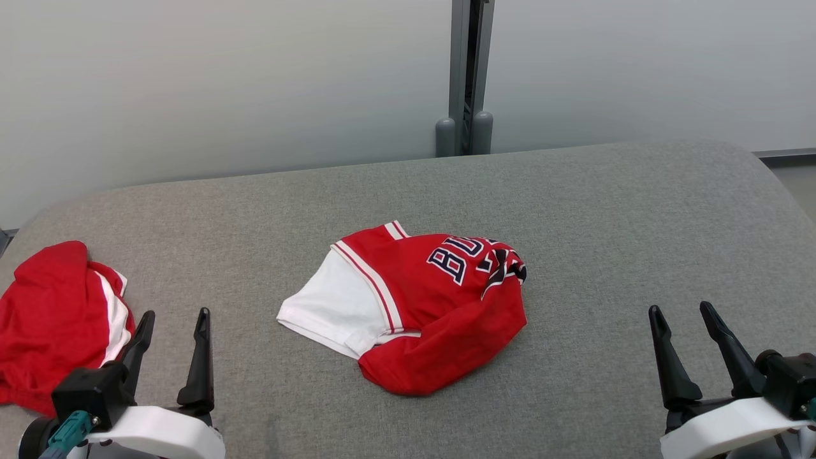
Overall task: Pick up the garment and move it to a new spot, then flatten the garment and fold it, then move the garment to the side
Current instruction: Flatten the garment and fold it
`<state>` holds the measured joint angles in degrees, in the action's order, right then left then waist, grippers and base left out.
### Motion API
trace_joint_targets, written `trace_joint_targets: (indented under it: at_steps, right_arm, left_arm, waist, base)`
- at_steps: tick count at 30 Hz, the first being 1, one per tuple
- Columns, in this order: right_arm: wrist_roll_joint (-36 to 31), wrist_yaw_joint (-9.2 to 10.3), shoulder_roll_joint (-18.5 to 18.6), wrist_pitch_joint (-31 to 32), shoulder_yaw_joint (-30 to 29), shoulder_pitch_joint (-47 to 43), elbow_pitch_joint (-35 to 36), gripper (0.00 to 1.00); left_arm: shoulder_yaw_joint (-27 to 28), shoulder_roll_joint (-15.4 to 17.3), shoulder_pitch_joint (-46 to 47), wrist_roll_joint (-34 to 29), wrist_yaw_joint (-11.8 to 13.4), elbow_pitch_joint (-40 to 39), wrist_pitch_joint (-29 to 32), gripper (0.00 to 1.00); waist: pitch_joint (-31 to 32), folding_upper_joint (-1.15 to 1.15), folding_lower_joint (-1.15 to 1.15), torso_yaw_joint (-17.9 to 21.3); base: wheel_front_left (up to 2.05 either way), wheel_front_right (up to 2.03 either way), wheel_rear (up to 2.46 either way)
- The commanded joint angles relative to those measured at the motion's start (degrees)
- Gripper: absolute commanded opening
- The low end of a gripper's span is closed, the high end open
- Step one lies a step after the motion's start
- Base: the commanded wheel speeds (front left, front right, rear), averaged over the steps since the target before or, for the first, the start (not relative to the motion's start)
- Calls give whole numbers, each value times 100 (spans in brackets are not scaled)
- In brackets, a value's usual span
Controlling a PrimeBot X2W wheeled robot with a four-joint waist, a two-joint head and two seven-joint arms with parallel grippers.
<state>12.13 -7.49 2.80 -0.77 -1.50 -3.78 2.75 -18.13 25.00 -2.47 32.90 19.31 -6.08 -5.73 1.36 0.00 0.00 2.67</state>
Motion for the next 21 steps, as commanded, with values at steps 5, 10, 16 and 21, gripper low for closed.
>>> trace_joint_targets:
  at_steps: [5, 10, 16, 21]
  right_arm:
    - [16, -1, 23, -27, -20, 21, 14, 100]
    - [22, -1, 23, -30, -18, 35, 8, 100]
    - [40, -1, 24, -43, 51, 54, -27, 100]
    - [13, -1, 19, -41, 120, 88, -11, 100]
  left_arm:
    - [-4, 49, 3, 24, 38, 0, 13, 100]
    - [-12, 57, -9, 29, 51, -4, 19, 100]
    - [-23, 66, -7, 23, 73, -11, 3, 100]
    - [-94, 68, 138, -21, -1, -3, 27, 100]
  waist:
    - [7, 0, 0, -11]
    - [16, 0, 0, -17]
    - [9, 0, 0, -28]
    - [-24, 0, 0, -210]
  base:
    - [0, 0, 0]
    - [0, 0, 0]
    - [0, 0, 0]
    - [0, 0, 0]
